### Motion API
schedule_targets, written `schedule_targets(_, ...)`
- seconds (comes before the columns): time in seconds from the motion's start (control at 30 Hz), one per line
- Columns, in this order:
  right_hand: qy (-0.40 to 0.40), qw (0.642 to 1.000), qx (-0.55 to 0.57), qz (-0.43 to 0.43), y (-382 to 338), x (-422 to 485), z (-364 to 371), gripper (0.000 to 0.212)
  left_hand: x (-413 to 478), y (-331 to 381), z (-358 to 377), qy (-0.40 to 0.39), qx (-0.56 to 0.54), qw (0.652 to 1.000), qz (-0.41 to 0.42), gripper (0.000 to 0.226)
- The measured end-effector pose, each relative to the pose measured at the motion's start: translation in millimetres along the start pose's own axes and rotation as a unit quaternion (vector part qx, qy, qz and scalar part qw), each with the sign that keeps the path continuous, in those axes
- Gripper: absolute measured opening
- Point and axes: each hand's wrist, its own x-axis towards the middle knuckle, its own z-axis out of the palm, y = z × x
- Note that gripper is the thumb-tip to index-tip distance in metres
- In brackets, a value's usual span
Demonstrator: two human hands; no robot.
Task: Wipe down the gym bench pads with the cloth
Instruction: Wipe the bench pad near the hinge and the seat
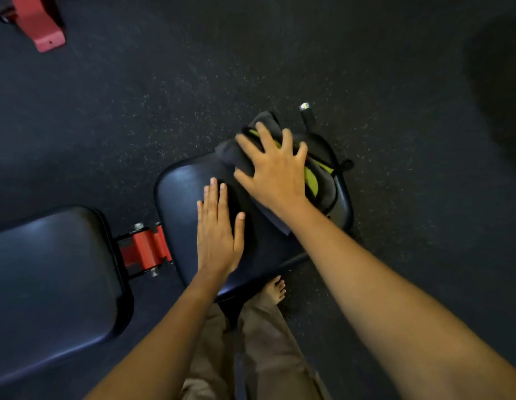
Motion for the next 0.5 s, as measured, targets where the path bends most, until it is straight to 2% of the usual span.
schedule_targets(0.2, -0.036, 0.981, 0.071, 0.177, 54.1, 21.8, -18.3, 0.066, 22.1, 41.2, 17.7, -0.039, 0.023, 0.998, 0.043, 0.061)
schedule_targets(0.33, -0.043, 0.928, 0.215, 0.302, 87.1, -4.9, -15.2, 0.071, 20.0, 48.4, 21.7, -0.043, 0.048, 0.997, 0.045, 0.062)
schedule_targets(0.5, -0.009, 0.879, 0.302, 0.368, 97.5, -67.6, -3.7, 0.071, 4.9, 46.5, 24.6, -0.046, 0.054, 0.996, 0.052, 0.06)
